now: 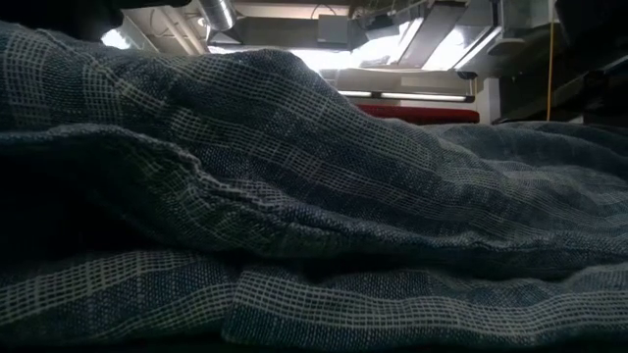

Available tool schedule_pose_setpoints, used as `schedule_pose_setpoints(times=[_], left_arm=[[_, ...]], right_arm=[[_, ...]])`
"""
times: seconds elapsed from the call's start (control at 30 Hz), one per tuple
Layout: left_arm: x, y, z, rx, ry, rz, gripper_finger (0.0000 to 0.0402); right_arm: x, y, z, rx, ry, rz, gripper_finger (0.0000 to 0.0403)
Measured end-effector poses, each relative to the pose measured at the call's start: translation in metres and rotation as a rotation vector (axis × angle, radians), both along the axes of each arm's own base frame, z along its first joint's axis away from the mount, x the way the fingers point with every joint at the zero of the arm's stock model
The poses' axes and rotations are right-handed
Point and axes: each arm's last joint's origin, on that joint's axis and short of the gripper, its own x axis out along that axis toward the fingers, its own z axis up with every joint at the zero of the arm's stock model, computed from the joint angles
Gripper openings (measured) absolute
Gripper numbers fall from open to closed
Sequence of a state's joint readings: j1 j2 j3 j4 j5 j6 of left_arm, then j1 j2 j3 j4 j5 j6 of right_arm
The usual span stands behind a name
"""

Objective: Fold Laundry from Bin
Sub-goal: Fold the blue checkered polo shirt

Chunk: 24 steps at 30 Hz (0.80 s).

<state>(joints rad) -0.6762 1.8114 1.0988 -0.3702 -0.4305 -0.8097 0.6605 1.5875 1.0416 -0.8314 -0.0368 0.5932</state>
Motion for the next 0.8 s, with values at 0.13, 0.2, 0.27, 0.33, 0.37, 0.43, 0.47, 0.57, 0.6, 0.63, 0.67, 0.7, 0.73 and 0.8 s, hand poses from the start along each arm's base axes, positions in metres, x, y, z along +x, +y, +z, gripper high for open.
schedule_pose_setpoints(times=[0.13,0.2,0.27,0.33,0.37,0.43,0.47,0.57,0.6,0.63,0.67,0.7,0.73,0.8], left_arm=[[0.000,0.000,0.000,-0.026,-0.001,0.035,0.0009],[0.000,0.000,0.000,-0.039,0.000,0.048,0.0006],[-0.001,0.000,0.001,-0.060,-0.001,0.067,0.0003],[-0.003,-0.001,0.006,-0.091,-0.002,0.067,0.0002],[-0.003,-0.001,0.010,-0.107,-0.003,0.061,0.0002],[-0.004,-0.004,0.020,-0.150,-0.013,0.041,0.0002],[-0.005,-0.006,0.025,-0.169,-0.014,0.029,0.0001],[-0.007,-0.017,0.035,-0.253,0.013,-0.039,0.0001],[-0.010,-0.021,0.035,-0.273,0.029,-0.062,0.0001],[-0.013,-0.026,0.034,-0.292,0.045,-0.070,0.0001],[-0.015,-0.030,0.032,-0.315,0.058,-0.069,0.0001],[-0.018,-0.034,0.030,-0.325,0.069,-0.066,0.0001],[-0.023,-0.037,0.028,-0.318,0.082,-0.068,0.0001],[-0.027,-0.041,0.027,-0.320,0.079,-0.059,0.0001]], right_arm=[[0.000,0.000,0.000,0.000,0.000,0.000,0.0127],[0.000,0.000,0.000,0.000,-0.001,0.000,0.0127],[0.000,0.000,0.000,0.000,0.000,0.000,0.0127],[0.000,0.000,0.000,0.000,0.000,0.000,0.0127],[0.000,0.000,0.000,0.000,0.000,0.000,0.0127],[0.000,0.000,0.000,0.000,0.000,0.000,0.0127],[0.000,0.000,0.000,0.000,0.001,-0.001,0.0127],[-0.002,-0.001,-0.001,-0.001,0.014,-0.002,0.0127],[-0.003,-0.002,-0.003,-0.005,0.021,-0.002,0.0127],[-0.003,-0.002,-0.005,-0.009,0.027,-0.003,0.0127],[-0.005,-0.003,-0.007,-0.013,0.033,-0.007,0.0127],[-0.006,-0.004,-0.009,-0.019,0.042,-0.012,0.0127],[-0.008,-0.005,-0.012,-0.024,0.052,-0.020,0.0127],[-0.010,-0.007,-0.016,-0.034,0.067,-0.027,0.0127]])
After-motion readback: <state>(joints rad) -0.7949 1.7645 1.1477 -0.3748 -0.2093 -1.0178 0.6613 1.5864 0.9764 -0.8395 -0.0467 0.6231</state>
